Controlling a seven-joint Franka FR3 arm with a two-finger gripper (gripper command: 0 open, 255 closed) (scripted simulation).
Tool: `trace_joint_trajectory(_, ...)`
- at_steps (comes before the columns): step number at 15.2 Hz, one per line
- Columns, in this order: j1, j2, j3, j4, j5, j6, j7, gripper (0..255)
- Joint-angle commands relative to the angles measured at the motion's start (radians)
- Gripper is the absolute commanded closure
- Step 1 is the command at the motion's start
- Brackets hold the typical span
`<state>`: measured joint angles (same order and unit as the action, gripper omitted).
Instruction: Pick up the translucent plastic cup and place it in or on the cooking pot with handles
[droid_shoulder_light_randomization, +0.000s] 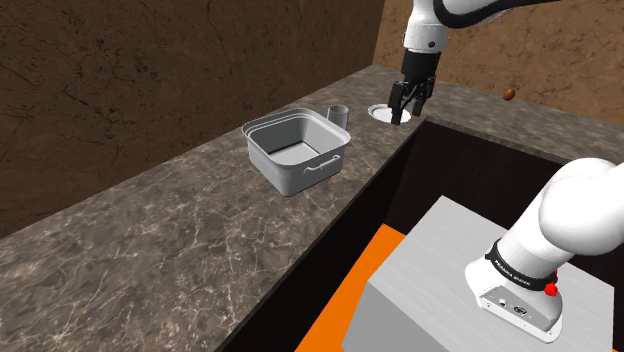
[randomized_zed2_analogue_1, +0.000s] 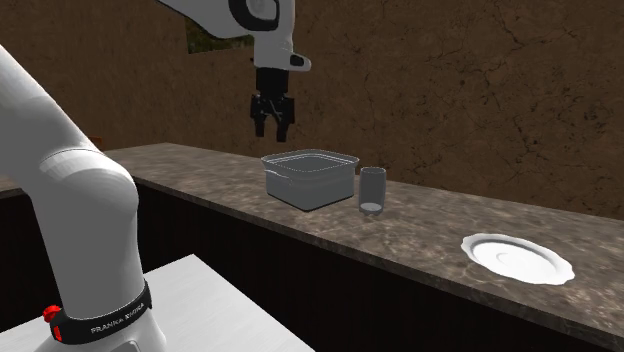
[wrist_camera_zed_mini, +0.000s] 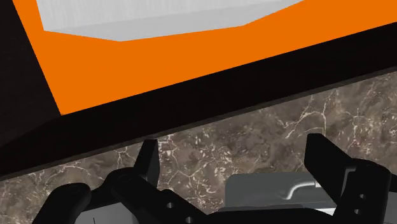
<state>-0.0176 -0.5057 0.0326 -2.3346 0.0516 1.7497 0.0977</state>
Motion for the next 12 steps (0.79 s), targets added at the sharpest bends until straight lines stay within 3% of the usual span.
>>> trace_joint_trajectory(1,-0.008,0.076,-0.005,0.030,-0.006,0.053,-0.004,0)
trace_joint_trajectory(12,-0.035,0.480,-0.027,0.307,-0.026,0.217,-0.004,0)
